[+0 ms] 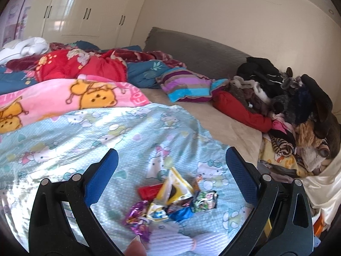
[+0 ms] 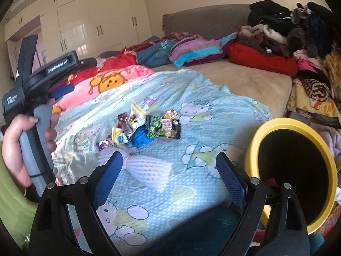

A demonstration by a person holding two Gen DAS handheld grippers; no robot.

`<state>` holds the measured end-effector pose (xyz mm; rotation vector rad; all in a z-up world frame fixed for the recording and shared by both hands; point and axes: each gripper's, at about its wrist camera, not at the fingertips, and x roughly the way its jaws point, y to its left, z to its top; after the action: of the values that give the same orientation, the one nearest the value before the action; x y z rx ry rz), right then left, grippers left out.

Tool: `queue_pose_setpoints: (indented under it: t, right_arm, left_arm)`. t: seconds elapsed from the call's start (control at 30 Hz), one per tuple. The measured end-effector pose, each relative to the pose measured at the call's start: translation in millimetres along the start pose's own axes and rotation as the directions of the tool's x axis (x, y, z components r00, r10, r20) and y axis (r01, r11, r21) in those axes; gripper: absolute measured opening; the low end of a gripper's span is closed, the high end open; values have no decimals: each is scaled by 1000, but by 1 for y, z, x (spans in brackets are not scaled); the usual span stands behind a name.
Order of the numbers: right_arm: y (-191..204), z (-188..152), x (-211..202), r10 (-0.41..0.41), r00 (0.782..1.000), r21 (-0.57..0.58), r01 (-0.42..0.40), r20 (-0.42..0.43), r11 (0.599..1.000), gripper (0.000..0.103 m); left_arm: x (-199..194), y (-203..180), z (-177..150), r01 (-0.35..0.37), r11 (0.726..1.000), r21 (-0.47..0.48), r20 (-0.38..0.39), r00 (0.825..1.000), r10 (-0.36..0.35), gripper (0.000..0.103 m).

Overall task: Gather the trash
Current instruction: 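Move both tools back over the remaining trash on the bed, then close the left tool on a yellow wrapper while the right tool grasps a foam net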

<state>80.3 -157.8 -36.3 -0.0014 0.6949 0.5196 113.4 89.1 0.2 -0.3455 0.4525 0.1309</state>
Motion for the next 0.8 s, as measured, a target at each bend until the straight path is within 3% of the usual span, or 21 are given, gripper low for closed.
queue_pose_setpoints:
  t: [0.27, 0.5, 0.67, 0.8]
  right_arm:
    - [11, -8, 41, 25, 995, -14, -26, -99, 1000, 87]
    - [19, -16, 75, 53, 979, -47, -63, -197, 997, 87]
    - [19, -18, 94, 75, 962, -37, -88, -263, 995, 86]
    - [19, -22, 102, 85, 951, -34, -100, -297, 994, 78]
  left_arm:
    - [4, 11, -11, 27, 999, 31, -75, 997, -24, 92]
    - [24, 8, -29, 84, 995, 48, -189, 979, -74, 62]
    - [38, 4, -44, 128, 991, 48, -259, 960, -112, 57]
    - [46, -3, -53, 156, 986, 64, -288, 949, -131, 57]
